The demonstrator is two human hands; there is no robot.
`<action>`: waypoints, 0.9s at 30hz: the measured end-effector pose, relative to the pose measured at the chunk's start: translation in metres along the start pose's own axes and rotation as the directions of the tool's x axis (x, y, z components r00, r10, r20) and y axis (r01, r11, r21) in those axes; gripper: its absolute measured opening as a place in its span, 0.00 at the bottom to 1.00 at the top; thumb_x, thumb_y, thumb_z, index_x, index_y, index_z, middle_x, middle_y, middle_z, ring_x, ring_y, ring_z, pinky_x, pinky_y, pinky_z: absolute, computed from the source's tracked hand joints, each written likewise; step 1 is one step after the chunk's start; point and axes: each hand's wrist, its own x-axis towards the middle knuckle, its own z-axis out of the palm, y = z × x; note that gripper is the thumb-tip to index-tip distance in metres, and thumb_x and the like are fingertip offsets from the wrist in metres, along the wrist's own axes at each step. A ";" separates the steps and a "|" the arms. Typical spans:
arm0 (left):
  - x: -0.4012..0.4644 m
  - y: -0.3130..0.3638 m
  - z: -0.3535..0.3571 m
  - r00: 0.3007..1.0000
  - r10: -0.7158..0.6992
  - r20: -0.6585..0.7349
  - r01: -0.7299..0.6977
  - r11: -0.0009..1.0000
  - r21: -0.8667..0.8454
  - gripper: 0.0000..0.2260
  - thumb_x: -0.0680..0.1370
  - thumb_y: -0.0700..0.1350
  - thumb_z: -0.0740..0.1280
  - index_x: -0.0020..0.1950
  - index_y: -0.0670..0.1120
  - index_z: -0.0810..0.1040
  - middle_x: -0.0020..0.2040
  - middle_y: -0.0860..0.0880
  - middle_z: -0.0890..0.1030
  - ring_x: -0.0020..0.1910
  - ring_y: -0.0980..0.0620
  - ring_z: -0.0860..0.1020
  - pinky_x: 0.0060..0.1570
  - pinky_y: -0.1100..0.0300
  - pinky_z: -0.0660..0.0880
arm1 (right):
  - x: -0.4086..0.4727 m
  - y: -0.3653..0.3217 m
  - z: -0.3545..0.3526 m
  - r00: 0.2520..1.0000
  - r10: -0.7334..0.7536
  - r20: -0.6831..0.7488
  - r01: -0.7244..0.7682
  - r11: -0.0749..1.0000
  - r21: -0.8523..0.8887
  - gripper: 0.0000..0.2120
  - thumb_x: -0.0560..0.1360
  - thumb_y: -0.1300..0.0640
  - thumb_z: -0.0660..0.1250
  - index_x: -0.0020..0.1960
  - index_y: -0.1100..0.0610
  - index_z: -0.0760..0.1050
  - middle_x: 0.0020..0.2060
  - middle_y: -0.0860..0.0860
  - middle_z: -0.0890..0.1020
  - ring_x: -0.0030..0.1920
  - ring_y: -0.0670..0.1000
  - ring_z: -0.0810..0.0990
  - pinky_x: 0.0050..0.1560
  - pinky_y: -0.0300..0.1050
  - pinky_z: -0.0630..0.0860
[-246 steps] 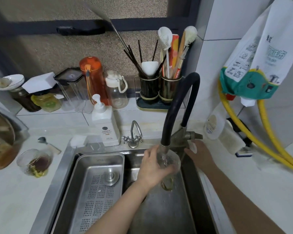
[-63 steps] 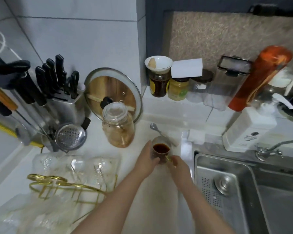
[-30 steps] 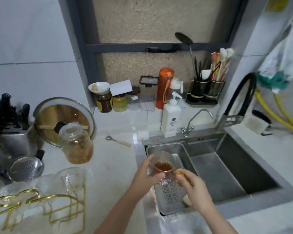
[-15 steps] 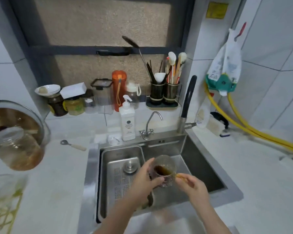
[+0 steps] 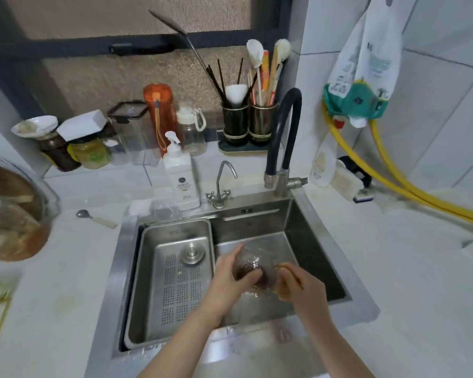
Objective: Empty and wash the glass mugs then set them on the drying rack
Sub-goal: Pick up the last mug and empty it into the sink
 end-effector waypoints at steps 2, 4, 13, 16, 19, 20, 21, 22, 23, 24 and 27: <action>0.004 -0.009 -0.004 0.999 -0.011 0.041 0.010 1.000 0.014 0.32 0.64 0.58 0.76 0.65 0.65 0.69 0.64 0.56 0.69 0.65 0.57 0.71 0.66 0.55 0.70 | 0.003 -0.003 0.007 0.996 0.085 0.016 -0.086 0.989 0.116 0.06 0.78 0.59 0.63 0.50 0.53 0.79 0.38 0.48 0.82 0.39 0.45 0.81 0.38 0.33 0.79; 0.013 -0.016 -0.008 0.998 -0.042 0.056 0.042 0.999 0.007 0.33 0.63 0.59 0.76 0.67 0.62 0.69 0.64 0.56 0.69 0.64 0.56 0.71 0.67 0.52 0.71 | 0.008 -0.006 0.012 0.990 0.138 0.022 -0.140 0.974 0.178 0.07 0.78 0.60 0.64 0.48 0.49 0.78 0.37 0.47 0.82 0.38 0.47 0.82 0.38 0.44 0.83; 0.063 -0.011 -0.021 0.989 -0.046 0.140 0.032 0.994 0.104 0.32 0.68 0.55 0.75 0.69 0.51 0.70 0.60 0.55 0.76 0.56 0.67 0.74 0.58 0.73 0.69 | 0.034 -0.011 0.038 0.958 0.284 -0.041 -0.249 0.895 0.370 0.07 0.75 0.64 0.67 0.47 0.56 0.82 0.37 0.55 0.84 0.37 0.54 0.83 0.43 0.55 0.83; 0.068 -0.015 -0.025 0.983 -0.126 0.133 0.112 0.988 0.109 0.23 0.68 0.52 0.76 0.60 0.59 0.73 0.56 0.58 0.77 0.52 0.66 0.75 0.56 0.68 0.72 | 0.039 -0.010 0.044 0.939 0.341 0.038 -0.316 0.817 0.482 0.07 0.75 0.62 0.68 0.53 0.56 0.79 0.40 0.52 0.83 0.42 0.54 0.83 0.43 0.50 0.83; 0.078 -0.013 -0.025 0.987 -0.157 0.030 0.151 0.977 0.149 0.19 0.68 0.52 0.76 0.52 0.58 0.71 0.48 0.59 0.76 0.46 0.65 0.75 0.52 0.65 0.73 | 0.043 -0.004 0.050 0.928 0.346 0.136 -0.369 0.814 0.449 0.09 0.73 0.59 0.70 0.54 0.55 0.79 0.42 0.50 0.84 0.42 0.51 0.84 0.42 0.42 0.82; 0.080 -0.009 -0.025 0.985 -0.171 0.011 0.168 0.974 0.152 0.21 0.67 0.54 0.76 0.54 0.55 0.70 0.48 0.59 0.75 0.45 0.64 0.74 0.52 0.63 0.72 | 0.045 0.000 0.051 0.924 0.347 0.163 -0.383 0.826 0.413 0.12 0.72 0.57 0.71 0.56 0.56 0.79 0.43 0.51 0.85 0.43 0.51 0.84 0.44 0.44 0.82; 0.084 -0.008 -0.025 0.984 -0.180 -0.004 0.178 0.971 0.160 0.22 0.67 0.54 0.76 0.56 0.54 0.69 0.48 0.58 0.74 0.45 0.63 0.73 0.51 0.63 0.71 | 0.045 0.001 0.051 0.919 0.343 0.196 -0.394 0.832 0.391 0.14 0.72 0.56 0.72 0.57 0.57 0.78 0.44 0.51 0.85 0.44 0.51 0.84 0.46 0.45 0.82; 0.087 -0.006 -0.024 0.983 -0.185 -0.017 0.185 0.966 0.178 0.24 0.67 0.55 0.76 0.57 0.53 0.69 0.48 0.58 0.74 0.46 0.61 0.74 0.50 0.63 0.71 | 0.044 0.003 0.051 0.915 0.333 0.226 -0.398 0.834 0.383 0.15 0.72 0.56 0.72 0.57 0.56 0.78 0.44 0.50 0.84 0.44 0.50 0.84 0.45 0.43 0.81; 0.090 -0.005 -0.023 0.981 -0.193 -0.025 0.194 0.960 0.204 0.25 0.67 0.56 0.75 0.59 0.52 0.70 0.49 0.57 0.74 0.48 0.59 0.74 0.51 0.62 0.72 | 0.044 0.001 0.050 0.913 0.320 0.251 -0.397 0.836 0.379 0.15 0.71 0.56 0.72 0.58 0.55 0.77 0.44 0.49 0.84 0.43 0.47 0.84 0.43 0.39 0.80; 0.092 -0.002 -0.022 0.980 -0.196 -0.028 0.197 0.955 0.222 0.27 0.67 0.57 0.75 0.61 0.51 0.71 0.51 0.56 0.74 0.50 0.56 0.74 0.53 0.60 0.73 | 0.043 0.001 0.048 0.914 0.306 0.266 -0.391 0.842 0.372 0.16 0.72 0.56 0.72 0.58 0.54 0.76 0.44 0.47 0.83 0.42 0.44 0.83 0.40 0.34 0.79; 0.102 0.003 -0.016 0.983 -0.182 -0.032 0.183 0.931 0.316 0.31 0.66 0.62 0.74 0.64 0.52 0.71 0.57 0.52 0.73 0.55 0.53 0.74 0.58 0.55 0.74 | 0.044 -0.001 0.045 0.916 0.290 0.276 -0.380 0.849 0.367 0.14 0.72 0.55 0.71 0.56 0.50 0.73 0.42 0.43 0.80 0.39 0.40 0.80 0.32 0.26 0.74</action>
